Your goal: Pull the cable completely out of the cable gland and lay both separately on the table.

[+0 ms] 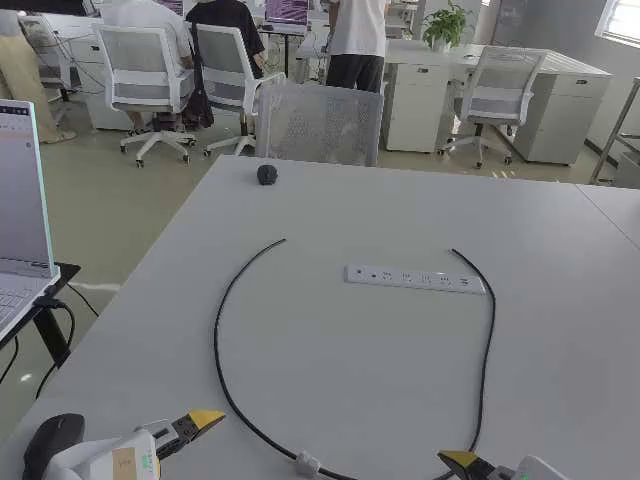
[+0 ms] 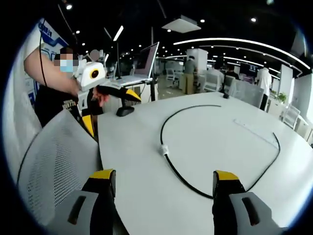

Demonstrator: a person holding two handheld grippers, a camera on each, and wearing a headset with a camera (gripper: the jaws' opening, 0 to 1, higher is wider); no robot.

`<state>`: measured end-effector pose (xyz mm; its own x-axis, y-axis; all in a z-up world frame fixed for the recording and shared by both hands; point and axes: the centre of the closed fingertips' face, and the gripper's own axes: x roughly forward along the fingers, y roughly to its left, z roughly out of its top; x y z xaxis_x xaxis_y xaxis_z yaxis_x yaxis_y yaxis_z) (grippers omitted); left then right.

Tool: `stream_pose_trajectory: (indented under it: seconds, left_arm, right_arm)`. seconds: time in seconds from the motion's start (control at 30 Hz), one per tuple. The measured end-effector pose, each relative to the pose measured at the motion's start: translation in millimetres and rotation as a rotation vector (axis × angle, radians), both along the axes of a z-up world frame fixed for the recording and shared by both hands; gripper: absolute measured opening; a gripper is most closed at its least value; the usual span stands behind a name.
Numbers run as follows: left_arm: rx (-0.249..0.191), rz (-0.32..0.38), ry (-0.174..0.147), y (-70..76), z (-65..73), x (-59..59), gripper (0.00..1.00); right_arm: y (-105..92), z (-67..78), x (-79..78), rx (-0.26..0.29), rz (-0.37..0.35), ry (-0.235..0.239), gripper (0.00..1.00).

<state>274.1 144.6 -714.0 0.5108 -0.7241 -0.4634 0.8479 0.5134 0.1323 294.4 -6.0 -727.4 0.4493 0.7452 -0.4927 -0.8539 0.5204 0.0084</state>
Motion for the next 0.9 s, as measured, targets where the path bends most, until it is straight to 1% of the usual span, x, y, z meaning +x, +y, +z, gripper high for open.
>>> stream_pose_trajectory:
  seconds: [0.07,0.33,0.67,0.7,0.77,0.83,0.9]
  left_arm:
    - [-0.004,0.002,0.0,-0.4,0.8,0.1,0.99]
    - [0.001,0.002,0.003,0.6,-0.1,0.2,0.99]
    - [-0.007,0.006,0.015,0.8,-0.5,-0.8,0.99]
    - [-0.009,0.006,0.018,0.6,-0.5,-1.1,0.99]
    - [-0.024,0.007,0.028,-1.3,-0.6,-2.4,0.99]
    - [-0.017,0.003,0.034,-3.1,-3.1,-3.6,0.99]
    - [-0.012,-0.004,0.04,-5.5,-5.2,-4.6,0.99]
  right_arm:
    - [0.6,0.3,0.2,0.003,0.003,-0.003,0.73]
    - [0.1,-0.2,1.2,0.008,-0.004,0.006,0.77]
    - [-0.2,-1.0,-0.8,0.005,-0.003,0.013,0.8]
    - [0.2,-0.7,-1.8,0.009,0.0,0.017,0.8]
    - [2.8,3.0,-4.1,0.034,0.008,0.022,0.81]
    - [2.6,3.9,-4.3,0.032,0.014,0.013,0.81]
    - [2.1,3.2,-4.2,0.033,0.013,0.016,0.81]
